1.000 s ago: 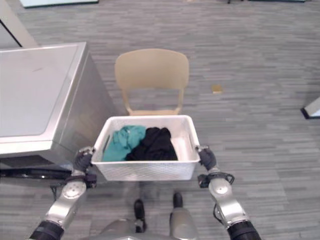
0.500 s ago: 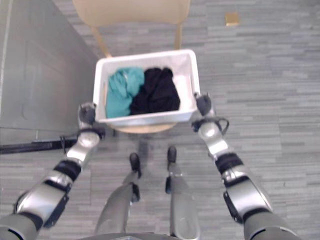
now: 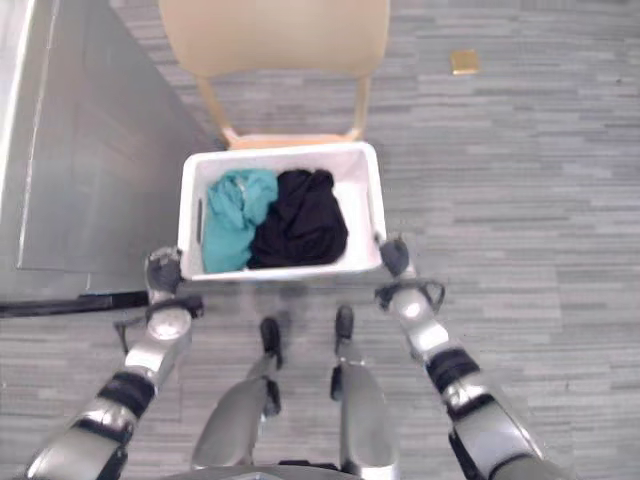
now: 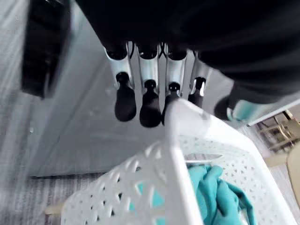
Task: Grab the laundry basket,head to the washer,open it,put in the laundry and shut it.
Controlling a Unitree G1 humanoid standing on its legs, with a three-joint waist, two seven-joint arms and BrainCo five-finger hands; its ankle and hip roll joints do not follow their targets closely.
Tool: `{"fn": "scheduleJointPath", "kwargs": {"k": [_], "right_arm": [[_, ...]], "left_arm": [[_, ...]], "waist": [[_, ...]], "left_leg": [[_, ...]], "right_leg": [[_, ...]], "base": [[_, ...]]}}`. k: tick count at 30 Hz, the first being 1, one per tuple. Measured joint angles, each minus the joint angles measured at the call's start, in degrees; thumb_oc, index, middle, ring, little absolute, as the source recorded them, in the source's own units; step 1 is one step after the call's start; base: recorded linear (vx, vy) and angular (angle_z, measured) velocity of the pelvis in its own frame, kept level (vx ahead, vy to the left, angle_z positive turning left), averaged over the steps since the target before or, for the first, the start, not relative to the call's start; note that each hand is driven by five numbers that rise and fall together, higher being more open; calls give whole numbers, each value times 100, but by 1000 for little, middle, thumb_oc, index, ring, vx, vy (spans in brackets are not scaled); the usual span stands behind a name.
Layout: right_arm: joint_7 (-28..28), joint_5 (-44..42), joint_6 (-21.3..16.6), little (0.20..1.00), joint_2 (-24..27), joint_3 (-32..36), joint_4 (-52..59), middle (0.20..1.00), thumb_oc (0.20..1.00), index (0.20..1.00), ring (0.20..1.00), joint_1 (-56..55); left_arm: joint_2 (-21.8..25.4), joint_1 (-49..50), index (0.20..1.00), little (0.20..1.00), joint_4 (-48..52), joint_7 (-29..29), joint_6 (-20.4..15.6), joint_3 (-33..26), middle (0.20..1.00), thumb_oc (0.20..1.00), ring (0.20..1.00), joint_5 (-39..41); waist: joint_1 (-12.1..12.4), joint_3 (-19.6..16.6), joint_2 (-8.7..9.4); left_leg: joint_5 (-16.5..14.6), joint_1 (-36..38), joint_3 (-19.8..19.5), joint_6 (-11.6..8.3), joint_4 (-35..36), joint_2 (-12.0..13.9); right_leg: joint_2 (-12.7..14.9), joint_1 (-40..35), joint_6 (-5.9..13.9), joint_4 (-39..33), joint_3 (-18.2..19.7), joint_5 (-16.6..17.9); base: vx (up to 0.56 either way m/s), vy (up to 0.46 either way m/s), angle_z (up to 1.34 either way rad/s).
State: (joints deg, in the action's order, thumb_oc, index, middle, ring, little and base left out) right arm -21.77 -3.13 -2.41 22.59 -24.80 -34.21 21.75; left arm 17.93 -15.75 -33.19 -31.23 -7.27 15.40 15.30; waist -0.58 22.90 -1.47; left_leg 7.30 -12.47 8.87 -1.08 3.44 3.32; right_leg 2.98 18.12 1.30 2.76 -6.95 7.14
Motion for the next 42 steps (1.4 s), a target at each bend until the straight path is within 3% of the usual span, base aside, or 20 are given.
{"fn": "scheduleJointPath", "kwargs": {"k": [8, 23, 30, 35, 42], "right_arm": [[325, -9, 15, 1000, -272, 23, 14, 1000, 1000, 1000, 1000, -471], [288, -49, 13, 1000, -238, 424, 277, 1000, 1000, 1000, 1000, -292], [325, -133, 13, 1000, 28, 757, 488, 1000, 1000, 1000, 1000, -199], [492, -123, -62, 1000, 107, 1059, 1077, 1000, 1000, 1000, 1000, -684], [983, -80, -168, 1000, 463, 1868, 1635, 1000, 1000, 1000, 1000, -1752]], "left_arm": [[-38, 249, 1000, 1000, 177, 229, 31, 17, 1000, 1000, 1000, -35], [-120, 3, 1000, 1000, 320, 584, 12, 116, 1000, 1000, 1000, 123], [-80, 52, 1000, 1000, 762, 909, 13, 29, 1000, 1000, 1000, 247], [30, 608, 1000, 1000, 1273, 1257, 18, -7, 1000, 1000, 1000, 137], [409, 1765, 1000, 1000, 1814, 1752, 14, -638, 1000, 1000, 1000, -537]], "waist": [[102, 0, 0], [89, 0, 0], [89, -5, -3], [81, -7, -5], [64, -166, -66]], "left_leg": [[-83, 48, -18, -23, 11, -5], [-43, -126, -25, 32, -38, -16], [-39, -94, -25, 33, -43, -24], [-100, 284, -25, -9, -8, -8], [-173, 679, -31, -17, 113, -7]], "right_leg": [[14, -64, 43, -11, -33, -13], [29, 82, 61, -21, -46, 10], [32, 20, 32, -66, -54, 33], [6, -430, 68, -248, -62, 11], [-8, -869, 72, -441, -98, 13]], "base": [[-3, 6, 3], [-6, -1, 1], [8, -3, 0], [66, -8, -1], [74, -3, 1]]}}
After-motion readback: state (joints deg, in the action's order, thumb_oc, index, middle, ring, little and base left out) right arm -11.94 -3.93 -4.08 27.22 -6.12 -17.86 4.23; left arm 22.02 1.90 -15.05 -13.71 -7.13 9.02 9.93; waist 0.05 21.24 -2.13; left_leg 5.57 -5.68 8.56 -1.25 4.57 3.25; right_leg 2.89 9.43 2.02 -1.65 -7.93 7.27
